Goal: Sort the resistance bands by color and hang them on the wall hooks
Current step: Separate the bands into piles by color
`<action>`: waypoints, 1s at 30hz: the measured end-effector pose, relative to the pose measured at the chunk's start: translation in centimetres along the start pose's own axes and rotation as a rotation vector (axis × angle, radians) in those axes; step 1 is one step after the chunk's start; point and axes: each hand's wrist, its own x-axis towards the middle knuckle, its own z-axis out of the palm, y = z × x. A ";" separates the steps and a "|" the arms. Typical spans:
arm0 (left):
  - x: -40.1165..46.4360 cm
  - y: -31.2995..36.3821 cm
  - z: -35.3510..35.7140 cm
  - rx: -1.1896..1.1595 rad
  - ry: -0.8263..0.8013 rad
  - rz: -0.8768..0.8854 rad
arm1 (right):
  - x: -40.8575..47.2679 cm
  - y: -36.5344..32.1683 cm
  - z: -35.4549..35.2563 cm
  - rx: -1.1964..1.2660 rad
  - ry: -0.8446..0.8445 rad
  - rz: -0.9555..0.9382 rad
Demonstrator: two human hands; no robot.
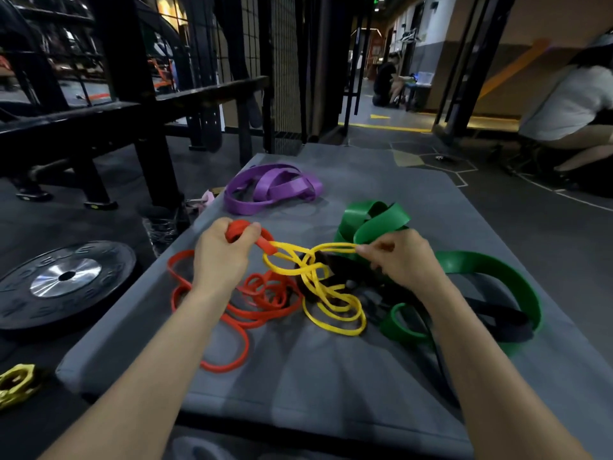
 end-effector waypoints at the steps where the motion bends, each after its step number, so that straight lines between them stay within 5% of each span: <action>1: 0.0 -0.1 -0.2 0.042 -0.004 0.010 | 0.1 -0.4 0.3 0.149 -0.008 0.038; 5: -0.8 -0.3 -0.6 0.185 0.021 0.116 | 0.4 -1.9 1.4 0.698 -0.081 0.229; 8: -1.2 -0.8 -0.9 0.240 -0.045 0.131 | 0.7 -2.5 2.3 0.748 -0.078 0.274; 11: -1.0 -1.1 -1.1 -0.009 -0.163 0.015 | 1.0 -3.9 3.4 0.896 -0.092 0.229; 14: -1.0 -0.7 -1.1 -0.235 -0.199 -0.062 | 1.0 -5.4 4.2 1.203 -0.328 0.216; 16: -1.0 -0.5 -1.3 -0.311 -0.215 -0.079 | 1.3 -5.7 5.1 1.124 -0.372 0.194; 21: -0.9 -0.1 -1.6 -0.419 -0.244 -0.084 | 1.4 -4.5 6.6 0.496 -0.165 0.160; 27: -0.9 1.1 -0.9 -0.677 -0.235 -0.164 | -0.3 -3.1 6.9 -0.045 -0.341 -0.023; 30: -1.3 1.9 -0.4 -0.813 -0.249 -0.218 | -1.5 -2.5 8.2 -0.251 -0.275 -0.047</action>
